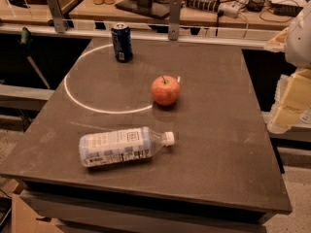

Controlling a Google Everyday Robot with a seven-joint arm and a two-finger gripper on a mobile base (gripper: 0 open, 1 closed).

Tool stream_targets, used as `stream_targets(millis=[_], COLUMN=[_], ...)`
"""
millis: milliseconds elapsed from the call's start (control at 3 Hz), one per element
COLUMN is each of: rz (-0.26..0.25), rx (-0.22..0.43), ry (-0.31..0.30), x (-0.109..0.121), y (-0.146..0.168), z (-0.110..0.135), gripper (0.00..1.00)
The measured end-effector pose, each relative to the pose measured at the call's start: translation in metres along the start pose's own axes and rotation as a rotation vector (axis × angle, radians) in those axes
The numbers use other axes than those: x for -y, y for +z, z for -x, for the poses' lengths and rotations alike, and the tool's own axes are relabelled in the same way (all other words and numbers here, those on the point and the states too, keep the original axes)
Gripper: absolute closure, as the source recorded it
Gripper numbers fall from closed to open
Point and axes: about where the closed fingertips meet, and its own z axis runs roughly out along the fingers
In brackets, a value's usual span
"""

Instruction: Pick apple

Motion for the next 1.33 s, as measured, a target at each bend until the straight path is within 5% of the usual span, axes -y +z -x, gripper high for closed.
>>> stream_targets(millis=[333, 1000, 1333], rz=[0.0, 0.054, 0.081], rx=[0.004, 0.352, 0.464], ry=[0.001, 0.043, 0.05], x=[0.0, 0.042, 0.061], y=[0.001, 0.067, 0.095], z=[0.001, 0.053, 0.082], gripper=[0.0, 0.0, 0.0])
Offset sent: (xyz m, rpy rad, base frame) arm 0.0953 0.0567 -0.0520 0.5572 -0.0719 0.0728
